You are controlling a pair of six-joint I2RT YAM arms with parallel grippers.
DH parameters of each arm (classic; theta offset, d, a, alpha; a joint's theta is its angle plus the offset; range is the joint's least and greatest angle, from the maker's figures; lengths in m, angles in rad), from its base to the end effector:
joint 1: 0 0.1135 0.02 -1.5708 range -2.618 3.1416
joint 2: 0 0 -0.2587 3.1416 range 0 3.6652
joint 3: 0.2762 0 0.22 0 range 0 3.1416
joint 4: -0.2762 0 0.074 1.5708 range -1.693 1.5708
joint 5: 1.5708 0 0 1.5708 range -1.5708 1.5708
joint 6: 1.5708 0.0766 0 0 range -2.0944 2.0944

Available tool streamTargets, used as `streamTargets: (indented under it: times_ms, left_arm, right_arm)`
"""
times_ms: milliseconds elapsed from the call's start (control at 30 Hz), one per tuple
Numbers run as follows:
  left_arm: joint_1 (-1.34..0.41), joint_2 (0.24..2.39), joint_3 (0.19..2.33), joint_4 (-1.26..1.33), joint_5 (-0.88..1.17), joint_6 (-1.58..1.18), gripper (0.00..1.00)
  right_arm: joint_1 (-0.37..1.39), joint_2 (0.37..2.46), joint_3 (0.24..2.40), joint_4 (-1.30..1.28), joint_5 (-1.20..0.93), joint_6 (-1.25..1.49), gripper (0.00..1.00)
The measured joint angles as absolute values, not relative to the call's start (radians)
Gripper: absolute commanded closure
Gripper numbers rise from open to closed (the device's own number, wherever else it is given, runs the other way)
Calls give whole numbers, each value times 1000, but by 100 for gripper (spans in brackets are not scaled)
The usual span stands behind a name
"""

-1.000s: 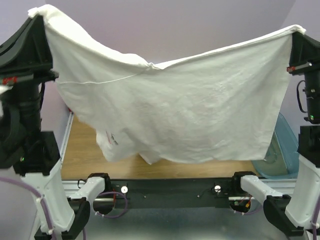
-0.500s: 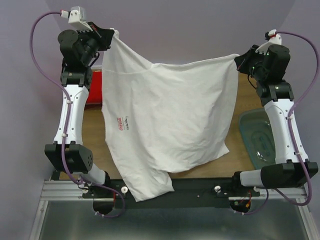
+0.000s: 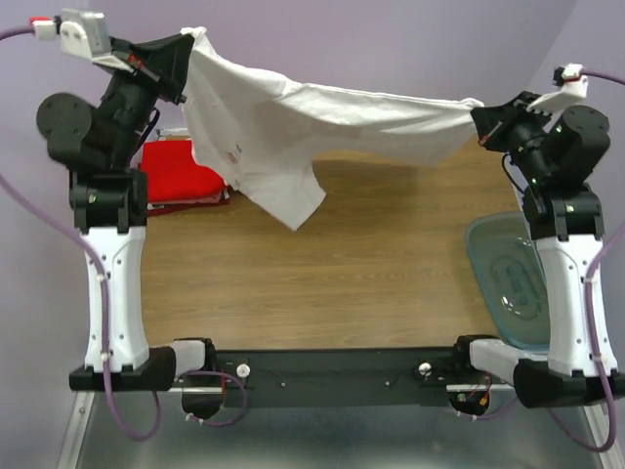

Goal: Fold and stack the t-shirts
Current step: Flatten the tshirt out

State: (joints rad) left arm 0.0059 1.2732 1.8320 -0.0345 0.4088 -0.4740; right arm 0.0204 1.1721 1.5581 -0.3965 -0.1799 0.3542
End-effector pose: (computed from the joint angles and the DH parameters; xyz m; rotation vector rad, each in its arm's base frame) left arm 0.2169 -0.0292 0.5961 0.1168 1.1085 -0.6332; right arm 0.2421 0.0186 0.4856 0.1243 1.5930 0.4343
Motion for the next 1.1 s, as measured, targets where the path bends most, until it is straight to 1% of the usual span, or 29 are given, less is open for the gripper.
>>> streamTargets:
  times_ms: [167,300,500,633,767,867,967,1033,1100]
  left_arm:
    - [5,1112,1821,-74,384,-432,100]
    - [5,1013,1830,-145,339,-385,100]
    - [5,966,1928,-225,279,-327,100]
    - [5,998,2024,-255,262,-324,100]
    - [5,1044,2072,-203,293,-363,100]
    - [4,1083,2040,-141,342,-398,100]
    - [4,1140,1945,-66,387,-426,100]
    - [4,1221,1909,-31,420,-437,100]
    - [-16,1347,1905,1,434,-438,100]
  right_arm:
    - [20,1036,1579,-399,-178,392,99]
    - [20,950,1638,-405,-140,396,99]
    - [20,907,1748,-437,-71,392,99]
    - [20,901,1760,-452,-12,392,99]
    - [20,912,1744,-464,30,393,99]
    - [20,923,1710,-462,60,393,100]
    - [20,953,1651,-441,94,395,99]
    - [20,981,1612,-420,111,397,99]
    - [20,1034,1555,-382,124,399,99]
